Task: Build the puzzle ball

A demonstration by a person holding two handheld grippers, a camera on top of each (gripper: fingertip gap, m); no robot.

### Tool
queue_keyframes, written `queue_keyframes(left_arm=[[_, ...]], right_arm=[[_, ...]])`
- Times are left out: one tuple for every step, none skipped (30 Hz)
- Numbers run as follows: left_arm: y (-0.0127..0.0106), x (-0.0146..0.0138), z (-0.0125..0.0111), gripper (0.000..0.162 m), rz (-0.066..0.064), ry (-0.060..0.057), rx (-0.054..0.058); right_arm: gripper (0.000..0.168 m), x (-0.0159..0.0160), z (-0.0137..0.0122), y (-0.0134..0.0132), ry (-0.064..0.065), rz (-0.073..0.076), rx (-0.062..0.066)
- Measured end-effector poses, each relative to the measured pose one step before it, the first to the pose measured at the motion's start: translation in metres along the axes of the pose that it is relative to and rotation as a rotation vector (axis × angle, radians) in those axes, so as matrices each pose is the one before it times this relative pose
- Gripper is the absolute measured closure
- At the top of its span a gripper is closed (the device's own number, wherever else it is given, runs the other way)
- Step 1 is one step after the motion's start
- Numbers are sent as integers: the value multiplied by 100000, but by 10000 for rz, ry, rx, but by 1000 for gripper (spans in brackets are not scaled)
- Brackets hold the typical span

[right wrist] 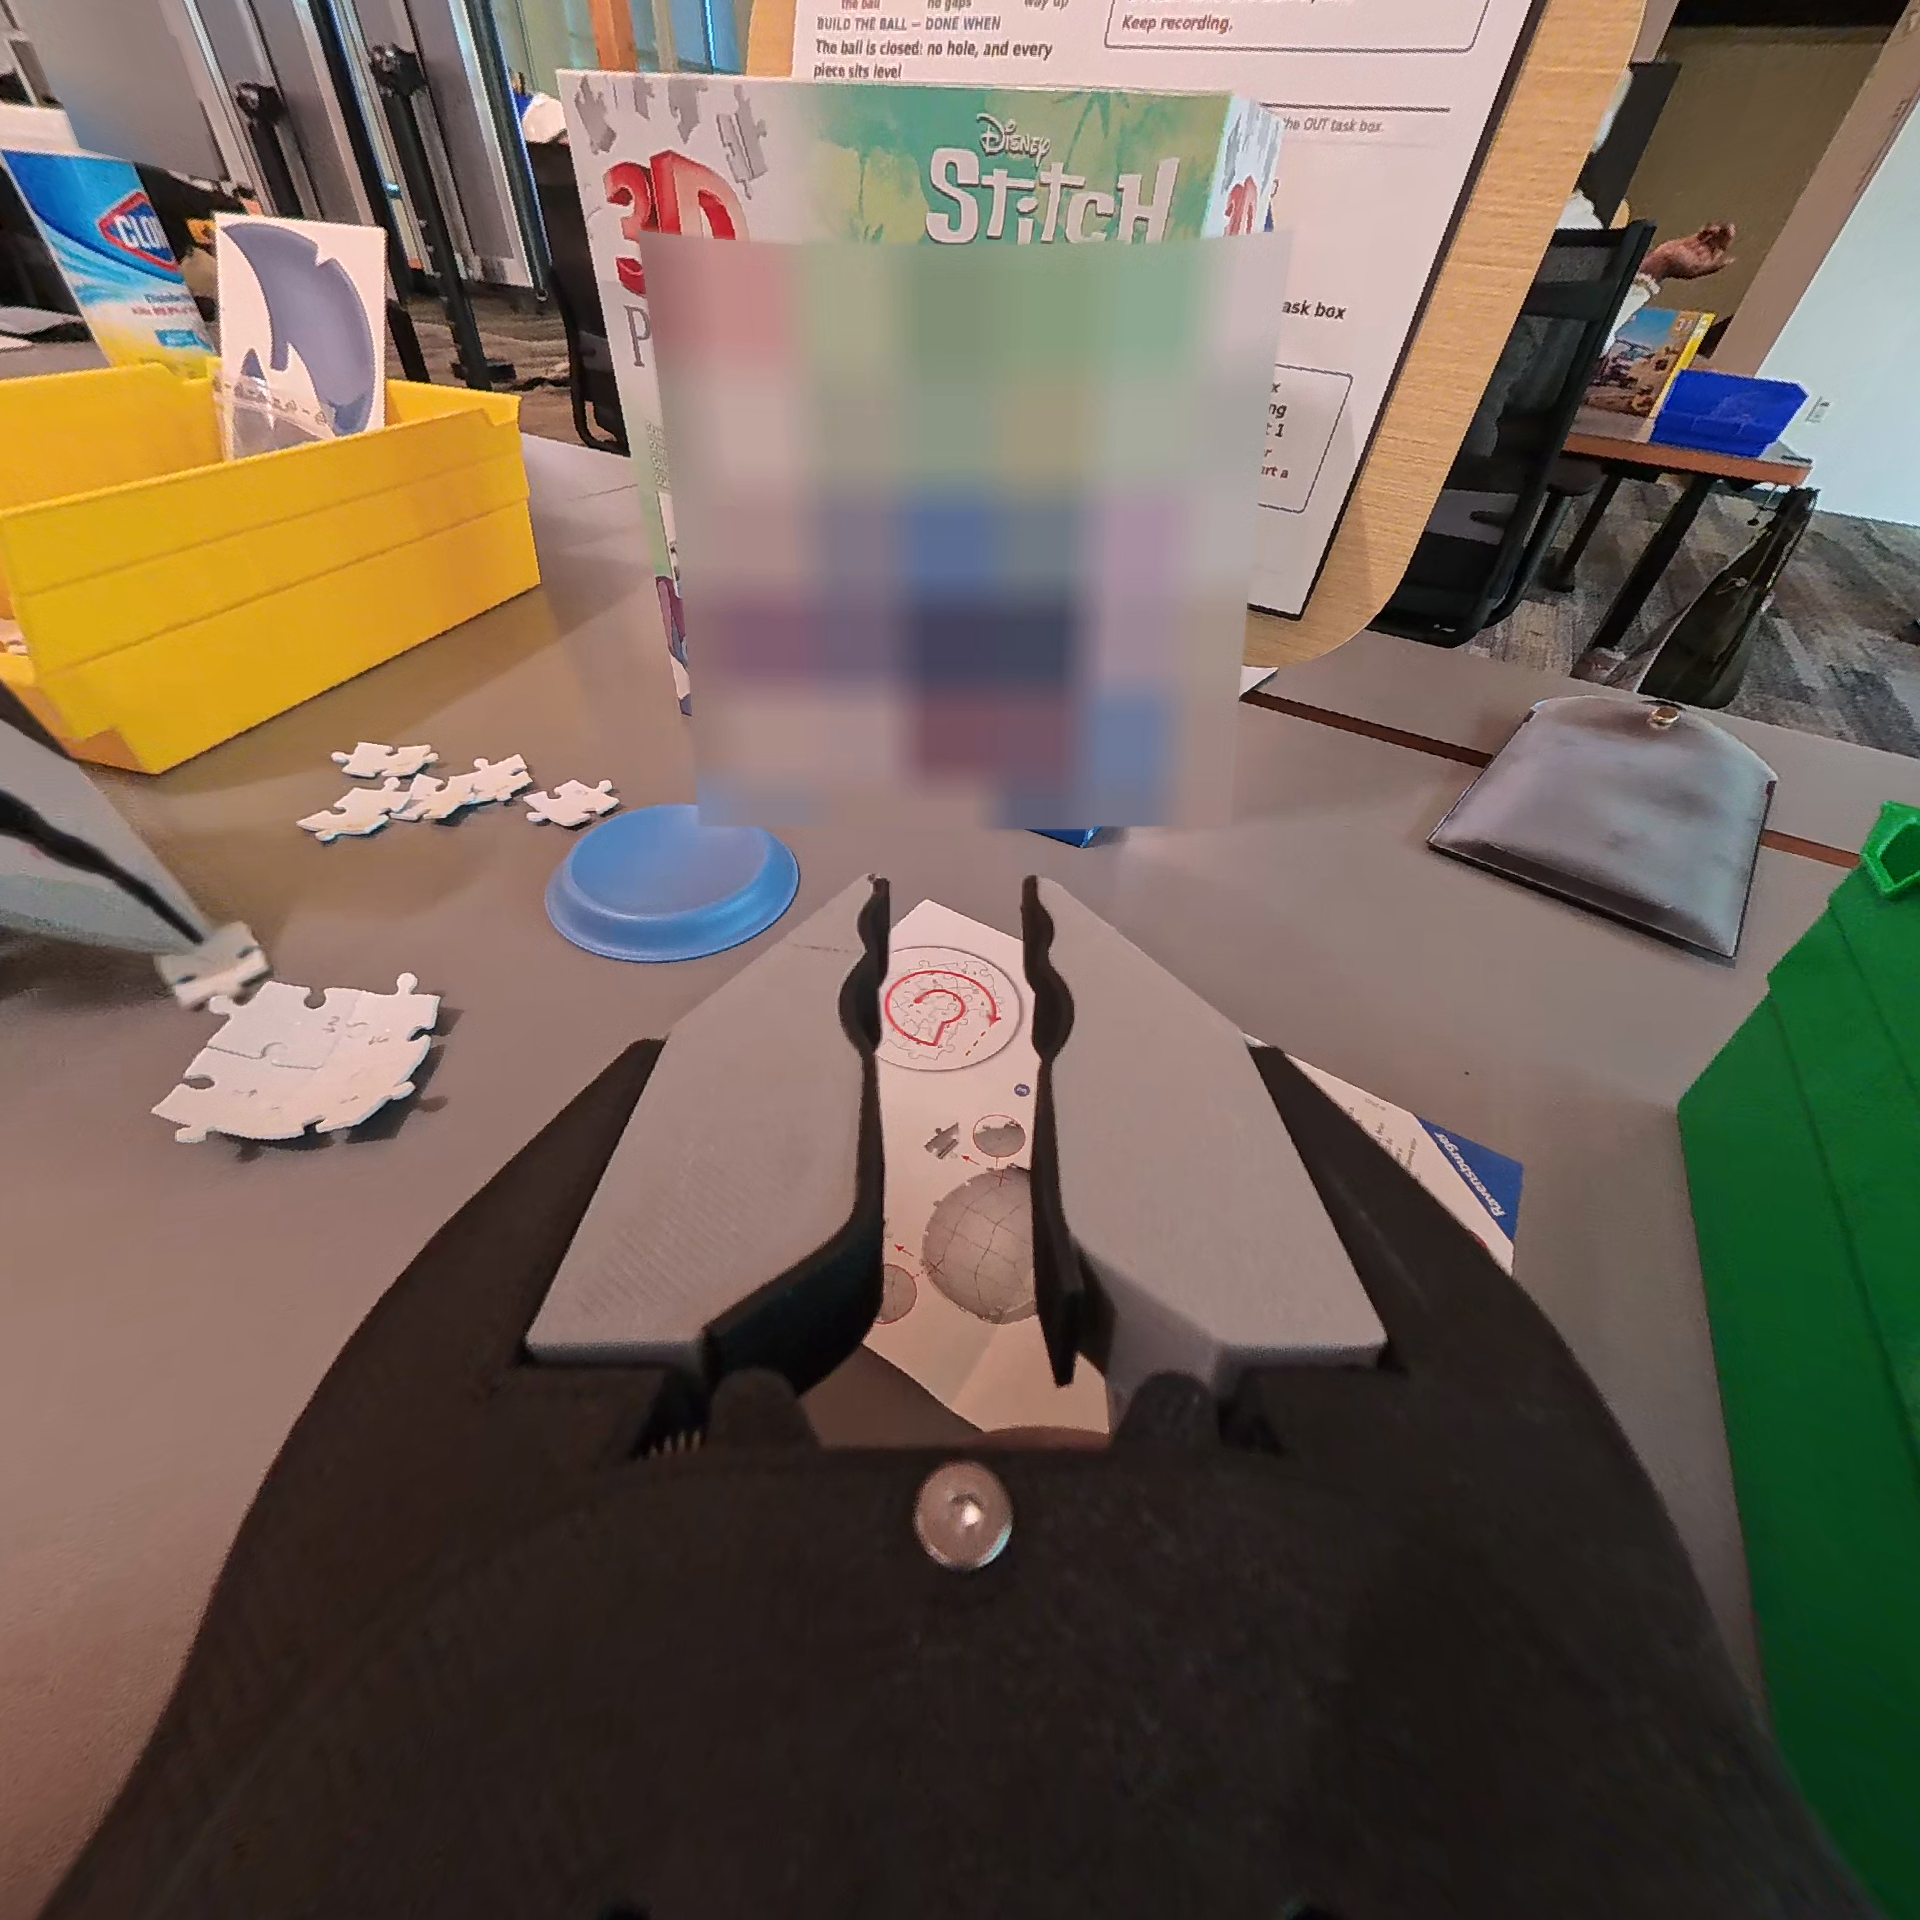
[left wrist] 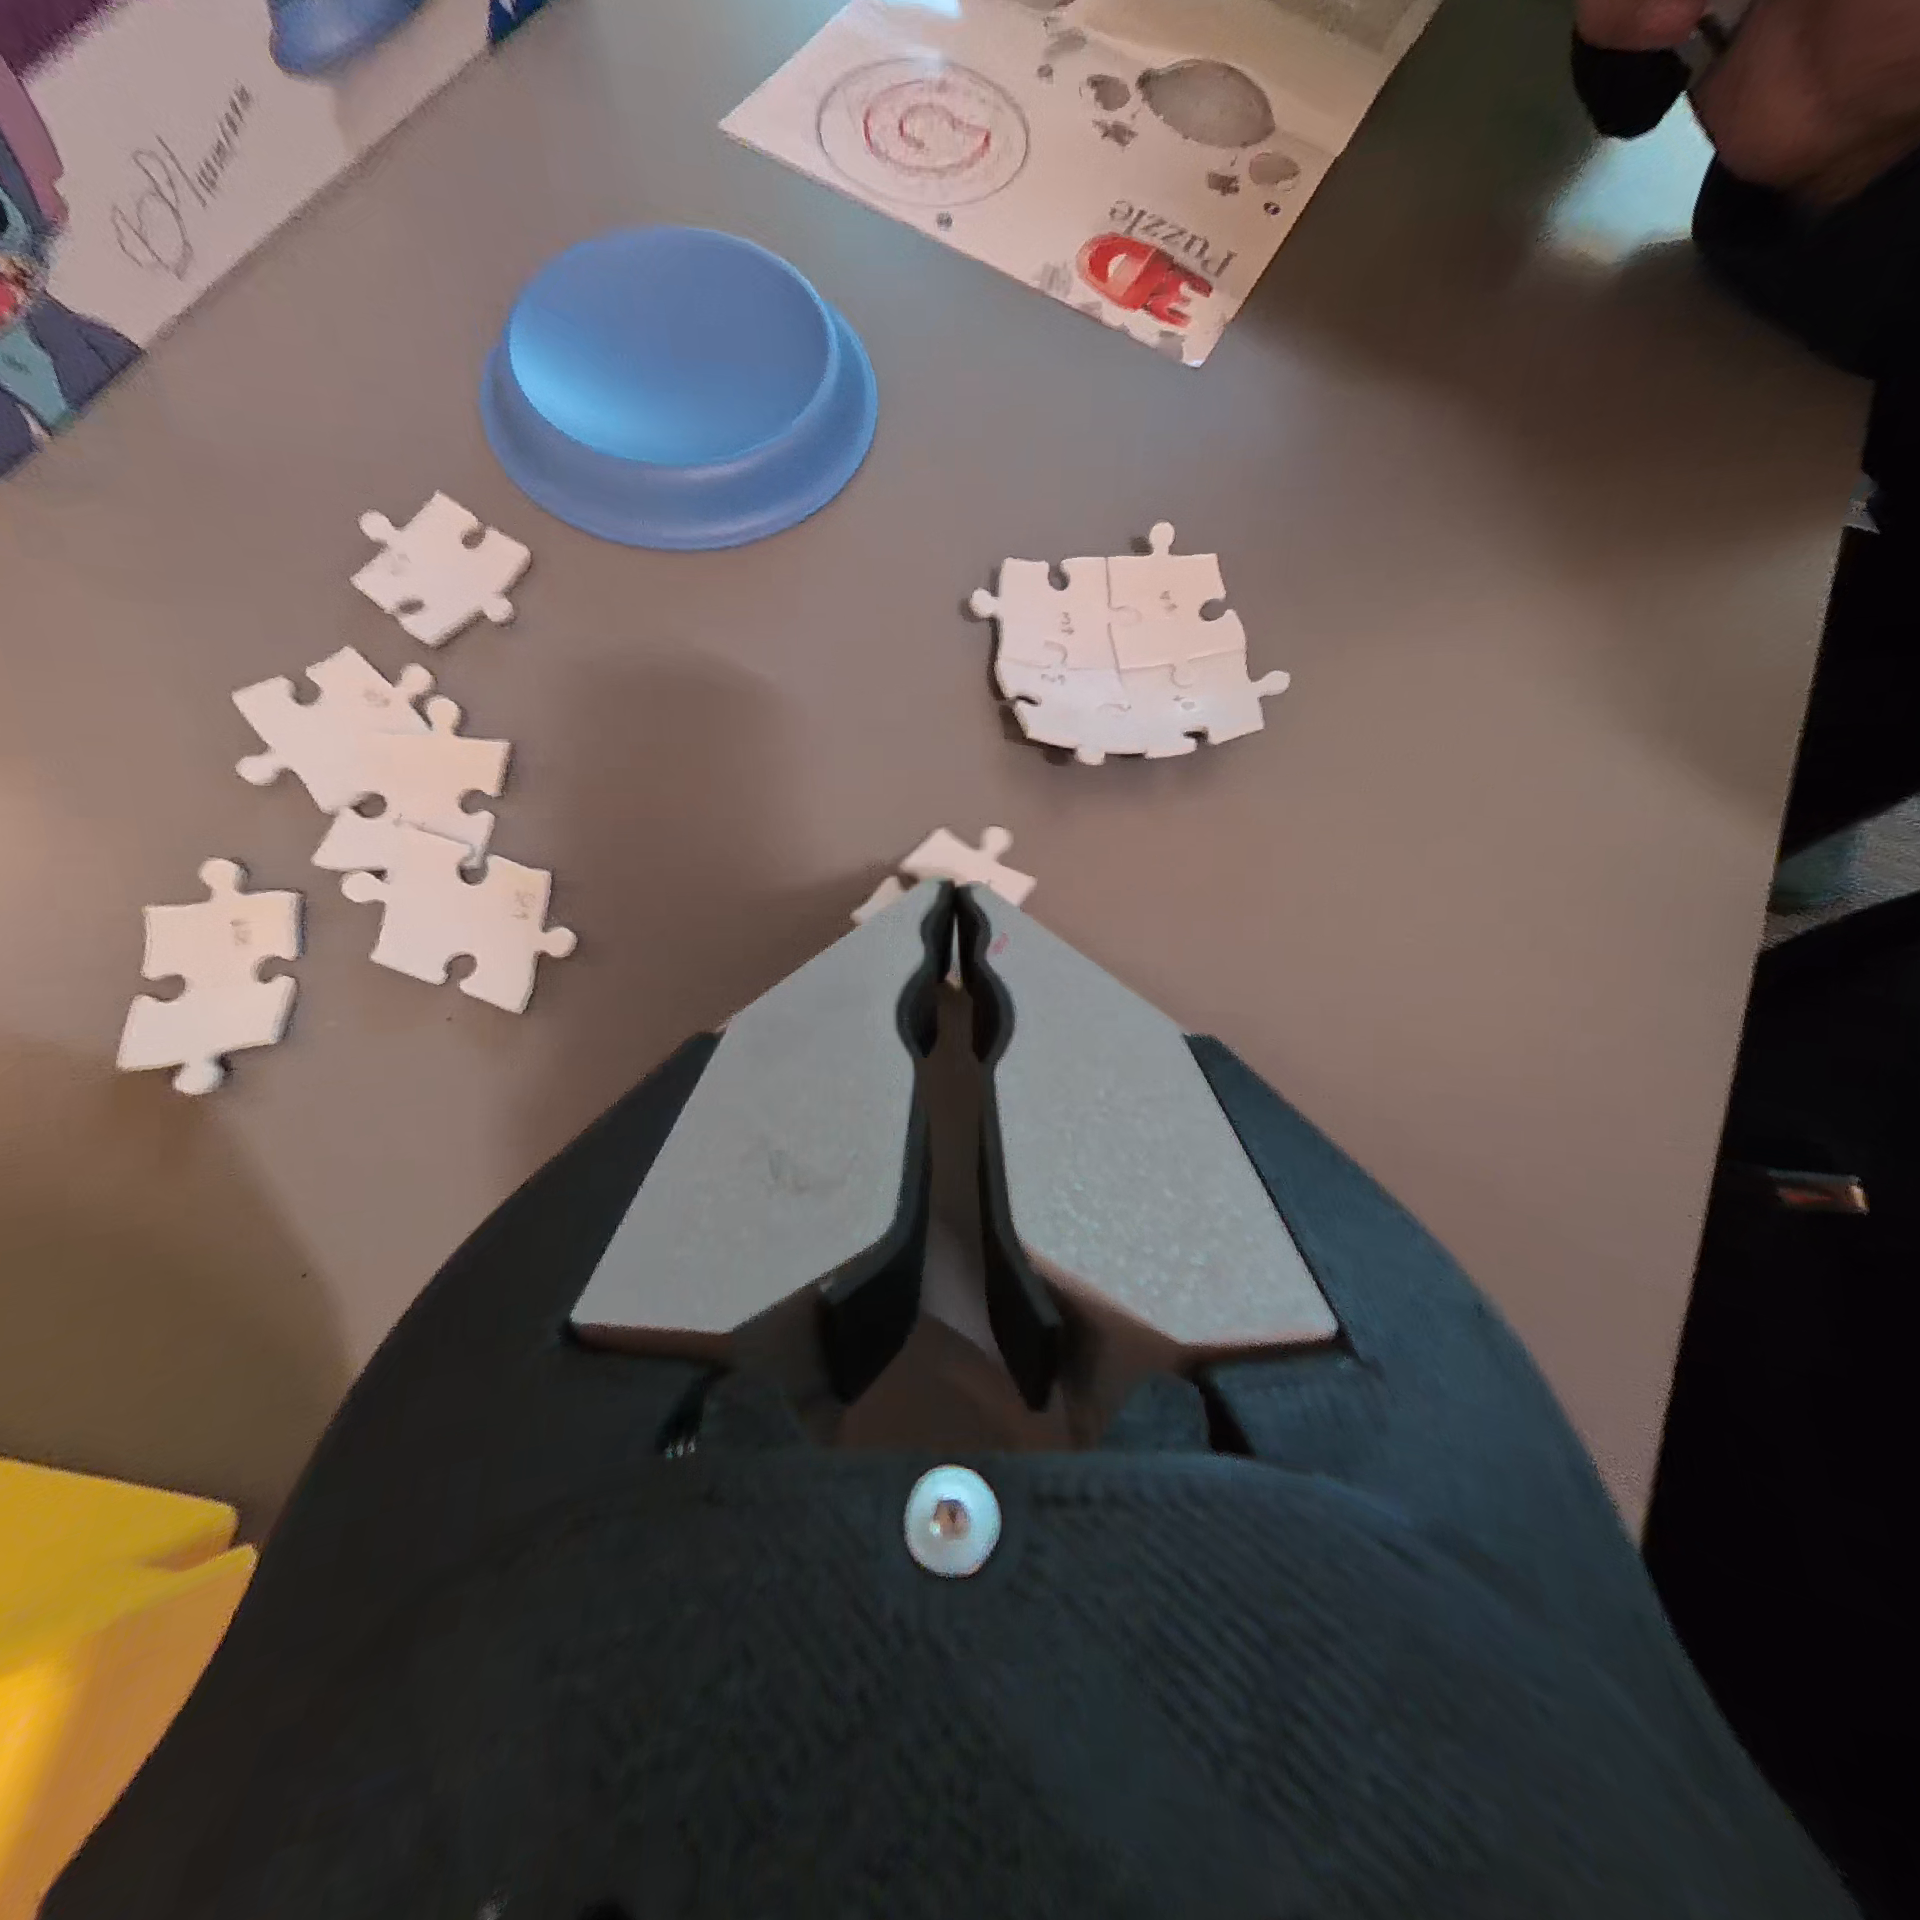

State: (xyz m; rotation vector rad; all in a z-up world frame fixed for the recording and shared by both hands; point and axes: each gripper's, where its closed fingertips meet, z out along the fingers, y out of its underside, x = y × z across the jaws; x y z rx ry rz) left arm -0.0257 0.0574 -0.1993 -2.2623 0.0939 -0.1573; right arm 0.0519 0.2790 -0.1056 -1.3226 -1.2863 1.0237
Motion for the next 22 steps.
queue_keyframes(left_arm=[[-365, -117, -226, 162, 178, -209, 237], [-277, 14, -148, 162, 147, -85, 178], [3, 51, 29, 162, 35, 13, 3], [350, 59, 203, 162, -64, 91, -233], [410, 36, 229, 162, -88, 87, -302], [114, -19, 77, 162, -5, -9, -94], [-177, -44, -127, 162, 78, -108, 140], [-243, -75, -227, 157, 72, -130, 201], [-142, 6, -210, 152, 20, -25, 128], [41, 109, -146, 146, -51, 104, 7], [188, 83, -85, 139, -118, 128, -113], [188, -99, -65, 133, -173, 22, -111], [105, -94, -49, 129, -198, 5, -61], [52, 6, 12, 125, -250, 49, -50], [-20, 67, 40, 122, -262, 59, -42], [-103, 160, 80, 121, -193, 66, 8], [-115, 151, 110, 120, -128, 29, -3], [-76, -23, 140, 118, -91, -102, -40], [3, -81, 157, 116, -29, -131, -88], [141, -62, 210, 114, 2, -105, -158], [307, -149, 253, 114, -14, -129, -226], [-131, -72, 64, 116, 51, -105, 85]], right_arm=[[146, -95, 23, 0, -59, 0, 4], [146, -145, 38, 2, -83, -6, 0], [146, -140, 53, 37, -77, -19, -22], [145, -114, 79, 96, -44, -37, -57], [145, -80, 80, 107, -8, -57, -68], [145, -45, 37, 70, 15, -71, -43], [146, -16, 0, 10, 26, -67, -7], [146, -6, -21, -26, 23, -43, 19], [146, -1, -43, -39, 6, -7, 28], [146, 15, -20, -24, -2, 20, 24], [146, 32, -26, -21, 0, 29, 16], [146, 37, -17, -8, 3, 27, 12], [146, 42, -18, -8, 4, 22, 12], [146, 19, -10, -24, 5, 14, 14], [146, 5, -20, -27, 4, 4, 16], [146, -4, -5, -24, 1, -5, 11], [146, -10, 6, 1, 2, -10, -3], [146, 2, 6, 18, 4, -10, -7], [146, -18, -2, -1, -2, -6, 0], [146, -22, -7, -21, -4, -4, 8], [146, -11, -22, -12, -3, -2, 12], [146, -20, -22, -12, -7, 2, 12]])
